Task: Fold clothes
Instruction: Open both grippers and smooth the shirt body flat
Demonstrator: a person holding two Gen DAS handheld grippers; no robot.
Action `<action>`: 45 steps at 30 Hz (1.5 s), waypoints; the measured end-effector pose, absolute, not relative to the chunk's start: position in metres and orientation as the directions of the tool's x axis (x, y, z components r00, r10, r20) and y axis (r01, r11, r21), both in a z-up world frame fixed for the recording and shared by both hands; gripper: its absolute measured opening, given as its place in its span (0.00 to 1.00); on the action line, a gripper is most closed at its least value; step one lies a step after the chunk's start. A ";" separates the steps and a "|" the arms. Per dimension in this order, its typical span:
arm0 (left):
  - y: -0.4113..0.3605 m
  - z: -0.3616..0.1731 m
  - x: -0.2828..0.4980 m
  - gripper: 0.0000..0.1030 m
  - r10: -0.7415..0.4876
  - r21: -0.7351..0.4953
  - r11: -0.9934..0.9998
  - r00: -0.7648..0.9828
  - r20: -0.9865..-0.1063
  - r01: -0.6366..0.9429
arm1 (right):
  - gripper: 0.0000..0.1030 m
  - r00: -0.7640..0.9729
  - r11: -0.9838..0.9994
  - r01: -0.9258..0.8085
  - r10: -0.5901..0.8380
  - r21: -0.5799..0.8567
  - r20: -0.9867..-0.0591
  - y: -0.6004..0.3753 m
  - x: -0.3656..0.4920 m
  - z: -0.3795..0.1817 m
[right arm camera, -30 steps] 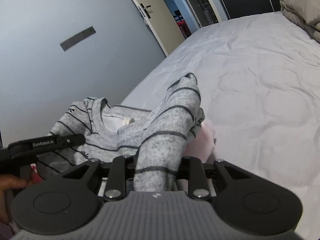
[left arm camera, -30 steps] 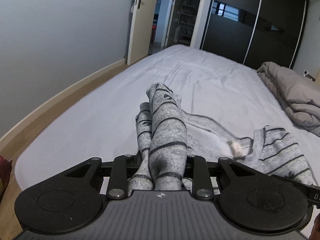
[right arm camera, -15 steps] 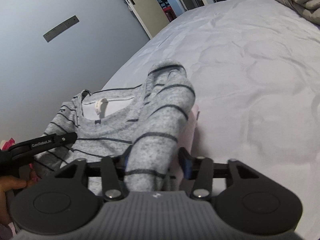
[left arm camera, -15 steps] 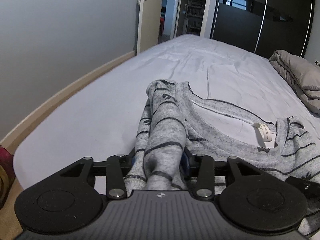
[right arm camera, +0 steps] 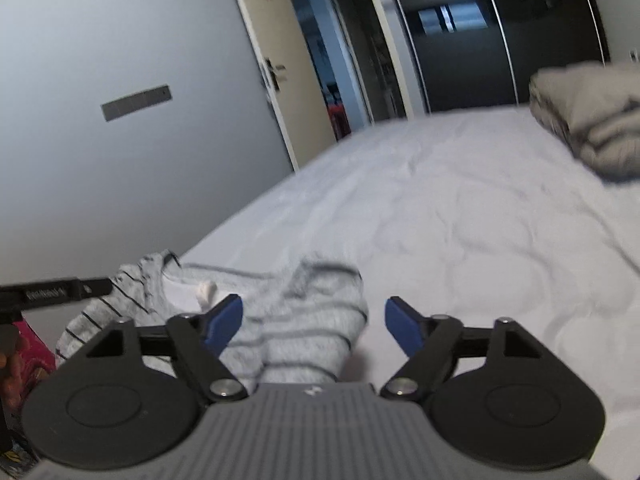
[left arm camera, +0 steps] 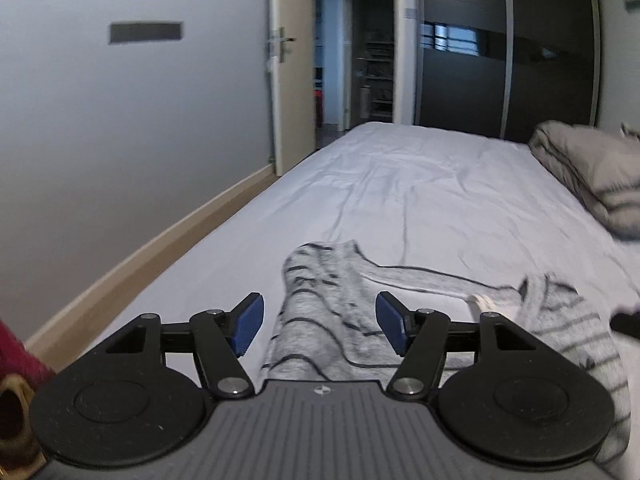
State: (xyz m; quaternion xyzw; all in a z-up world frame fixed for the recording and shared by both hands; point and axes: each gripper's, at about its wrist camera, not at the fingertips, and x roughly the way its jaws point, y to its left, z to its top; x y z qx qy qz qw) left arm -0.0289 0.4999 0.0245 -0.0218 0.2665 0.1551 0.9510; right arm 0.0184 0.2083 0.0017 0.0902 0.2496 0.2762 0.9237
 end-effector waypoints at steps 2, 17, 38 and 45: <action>0.493 0.024 -0.025 0.59 0.277 0.078 0.957 0.809 -0.518 -0.278 | 0.79 0.710 0.811 -0.501 0.584 0.300 -0.394 0.213 0.017 0.008; 0.492 -0.006 -0.013 0.59 0.287 0.147 0.958 0.770 -0.570 -0.248 | 0.82 0.595 0.771 -0.595 0.613 0.227 -0.520 0.265 0.027 -0.027; 0.480 0.016 -0.030 0.47 0.302 0.207 0.950 0.848 -0.436 -0.232 | 0.89 0.503 0.754 -0.615 0.599 0.229 -0.623 0.283 0.045 -0.044; 0.476 0.001 -0.015 0.31 0.266 0.211 0.961 0.790 -0.552 -0.177 | 0.88 0.569 0.762 -0.606 0.617 0.231 -0.543 0.267 0.031 -0.027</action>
